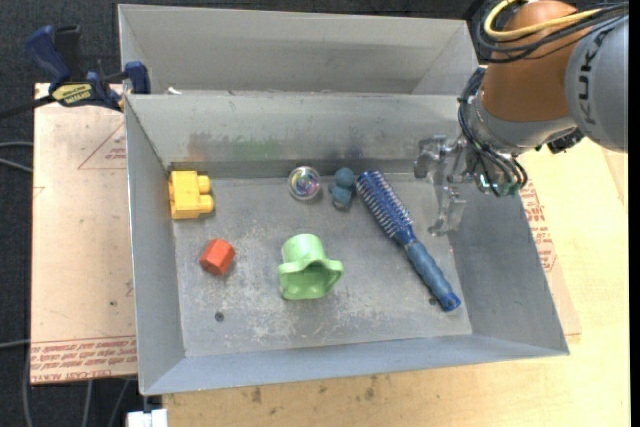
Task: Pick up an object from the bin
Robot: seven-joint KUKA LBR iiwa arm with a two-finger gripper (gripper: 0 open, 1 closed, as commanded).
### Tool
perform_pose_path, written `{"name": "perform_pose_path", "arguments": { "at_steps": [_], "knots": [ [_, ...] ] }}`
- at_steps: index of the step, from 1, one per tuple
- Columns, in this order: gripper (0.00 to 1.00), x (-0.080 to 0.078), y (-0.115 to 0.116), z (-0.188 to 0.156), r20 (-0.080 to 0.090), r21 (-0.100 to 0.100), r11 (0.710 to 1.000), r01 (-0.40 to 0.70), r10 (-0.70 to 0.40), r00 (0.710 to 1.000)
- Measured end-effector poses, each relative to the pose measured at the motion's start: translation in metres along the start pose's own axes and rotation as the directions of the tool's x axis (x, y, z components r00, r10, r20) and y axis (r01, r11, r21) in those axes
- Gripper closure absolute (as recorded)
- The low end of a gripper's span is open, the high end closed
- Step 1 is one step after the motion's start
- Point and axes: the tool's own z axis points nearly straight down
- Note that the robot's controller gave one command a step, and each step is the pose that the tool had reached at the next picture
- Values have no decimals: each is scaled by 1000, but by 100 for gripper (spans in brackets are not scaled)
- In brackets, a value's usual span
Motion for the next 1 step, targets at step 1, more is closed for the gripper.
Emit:
{"name": "perform_pose_path", "arguments": {
  "at_steps": [1],
  "knots": [
    [0, 9, 20, 89, 1, -2, 998, -58, 58, 998]
  ]
}}
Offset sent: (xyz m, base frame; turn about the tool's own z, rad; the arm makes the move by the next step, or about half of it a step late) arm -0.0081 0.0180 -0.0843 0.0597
